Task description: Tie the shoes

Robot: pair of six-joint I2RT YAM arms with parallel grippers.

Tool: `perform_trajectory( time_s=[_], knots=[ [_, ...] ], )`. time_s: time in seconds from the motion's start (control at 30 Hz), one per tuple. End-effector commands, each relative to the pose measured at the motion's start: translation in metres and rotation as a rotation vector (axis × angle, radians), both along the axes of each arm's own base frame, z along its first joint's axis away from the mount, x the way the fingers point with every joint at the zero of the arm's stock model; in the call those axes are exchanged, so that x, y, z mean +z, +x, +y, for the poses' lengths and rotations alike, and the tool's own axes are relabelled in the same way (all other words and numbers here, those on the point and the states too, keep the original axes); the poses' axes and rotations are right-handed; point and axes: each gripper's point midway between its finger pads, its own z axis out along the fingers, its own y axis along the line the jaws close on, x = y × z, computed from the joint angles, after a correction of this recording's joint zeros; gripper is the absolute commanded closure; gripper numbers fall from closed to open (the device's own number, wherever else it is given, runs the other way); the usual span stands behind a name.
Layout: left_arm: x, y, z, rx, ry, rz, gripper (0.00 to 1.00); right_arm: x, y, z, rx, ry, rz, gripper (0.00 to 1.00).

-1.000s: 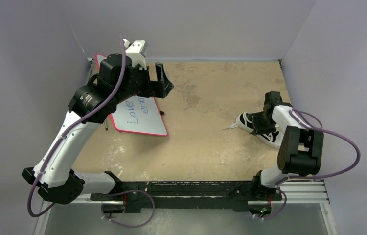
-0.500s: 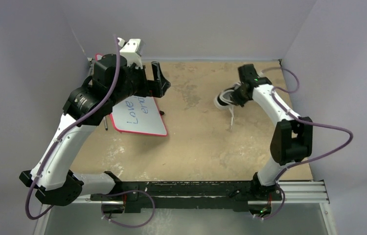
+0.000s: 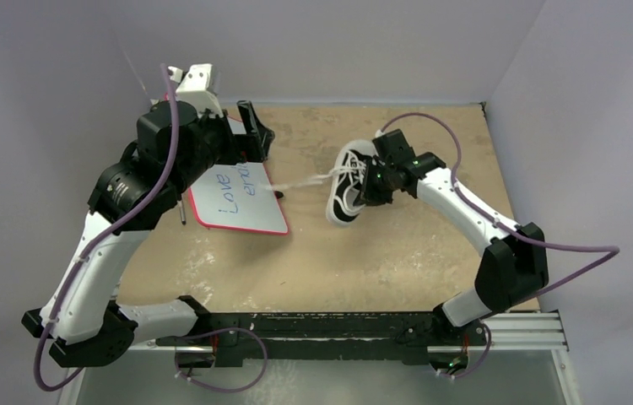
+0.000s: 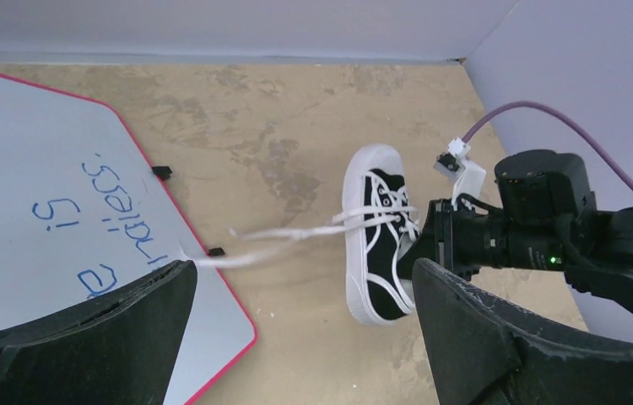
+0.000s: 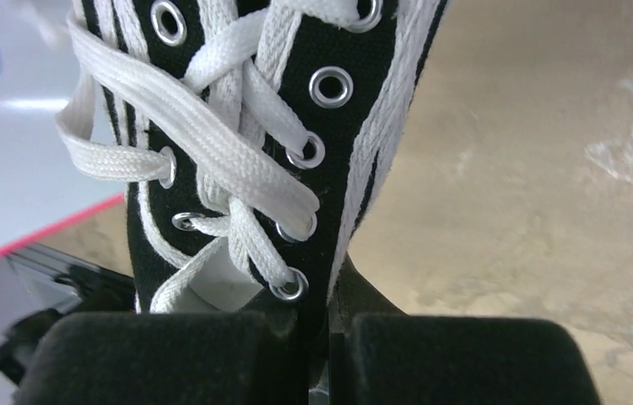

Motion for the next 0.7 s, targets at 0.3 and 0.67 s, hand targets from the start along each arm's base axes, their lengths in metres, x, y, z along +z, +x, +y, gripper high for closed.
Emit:
perform_trajectory(
  time_s=[0.3,0.67],
  knots=[
    [-0.068,0.003,-0.098,-0.312,-0.171,0.285,0.01,-0.112,-0.091,-0.031,0.193,-0.093,0.166,1.0],
    [-0.118,-0.029,-0.151,-0.439,-0.177,0.382,0.03,-0.068,-0.142,-0.044,0.161,0.007,0.173,0.31]
  ],
)
